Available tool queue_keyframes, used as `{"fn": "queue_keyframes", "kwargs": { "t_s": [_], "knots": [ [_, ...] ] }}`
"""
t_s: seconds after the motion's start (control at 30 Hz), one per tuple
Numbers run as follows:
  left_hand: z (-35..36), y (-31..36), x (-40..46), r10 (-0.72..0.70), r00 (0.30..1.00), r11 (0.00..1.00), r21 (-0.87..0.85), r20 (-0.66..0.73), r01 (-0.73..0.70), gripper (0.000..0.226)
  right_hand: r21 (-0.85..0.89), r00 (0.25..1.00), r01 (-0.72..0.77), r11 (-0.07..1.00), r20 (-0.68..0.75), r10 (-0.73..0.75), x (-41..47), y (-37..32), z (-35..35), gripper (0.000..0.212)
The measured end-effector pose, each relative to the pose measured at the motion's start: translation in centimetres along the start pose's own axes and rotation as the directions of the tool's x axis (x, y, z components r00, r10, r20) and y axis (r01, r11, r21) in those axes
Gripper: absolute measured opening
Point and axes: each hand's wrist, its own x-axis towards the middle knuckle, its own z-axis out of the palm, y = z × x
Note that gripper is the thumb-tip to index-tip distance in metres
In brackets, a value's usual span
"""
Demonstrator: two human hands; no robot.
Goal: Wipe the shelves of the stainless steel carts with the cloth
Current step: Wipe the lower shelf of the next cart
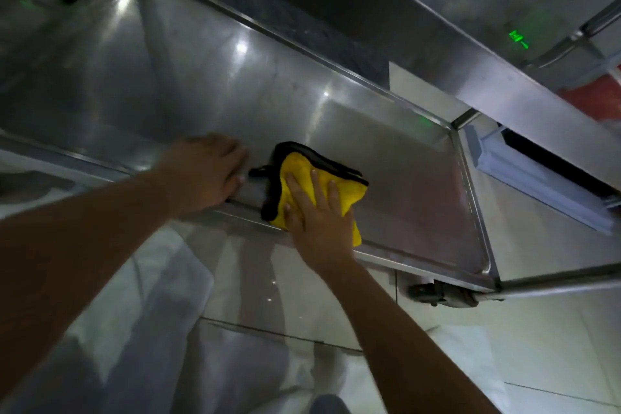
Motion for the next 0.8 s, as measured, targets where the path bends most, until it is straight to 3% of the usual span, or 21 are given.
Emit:
{"fn": "queue_keyframes", "kwargs": {
  "t_s": [0.07,0.13,0.23,0.3,0.37,0.5,0.6,0.73,0.8],
  "knots": [
    [-0.3,-4.6,-1.8,-0.108,0.993,0.994,0.032,0.043,0.107,0.069,-0.046,0.996,0.086,0.995,0.02,-0.085,-0.5,2.8,-0.8,0.052],
    [0.0,-8.5,-4.2,-0.222,0.968,0.975,0.062,0.121,0.216,0.08,0.014,0.997,0.063,0.998,0.04,-0.063,-0.7,5.1,-1.5,0.053],
    [0.2,-9.6,-5.8,-0.263,0.944,0.964,0.082,0.199,0.251,0.073,0.096,0.987,-0.159,0.983,0.054,0.154,0.0,4.0,-1.0,0.055],
    [0.3,-8.9,-5.6,-0.278,0.946,0.961,0.047,0.167,0.274,0.066,0.081,0.944,-0.327,0.941,0.067,0.322,1.2,0.6,-0.3,0.056],
    [0.5,-8.6,-5.7,-0.283,0.952,0.959,0.039,0.118,0.28,0.065,0.046,0.929,-0.368,0.929,0.058,0.365,2.3,-3.4,0.2,0.057],
    [0.7,-8.8,-6.0,-0.285,0.956,0.958,0.009,0.061,0.285,0.073,0.041,0.998,-0.053,0.998,0.032,0.052,4.7,-12.4,0.9,0.058],
    [1.1,-8.5,-6.0,-0.332,0.941,0.943,0.03,0.07,0.331,0.07,0.069,0.991,0.127,0.99,0.03,-0.129,5.9,-16.4,0.5,0.054],
    [1.0,-9.6,-6.3,-0.402,0.914,0.914,-0.028,0.058,0.404,0.08,-0.061,0.978,0.21,0.976,0.029,-0.209,5.3,-12.0,-0.4,0.054],
    [1.0,-9.8,-6.3,-0.435,0.898,0.897,-0.057,0.065,0.439,0.084,-0.067,0.984,0.173,0.983,0.05,-0.17,4.4,-8.6,-0.7,0.055]
  ]
}}
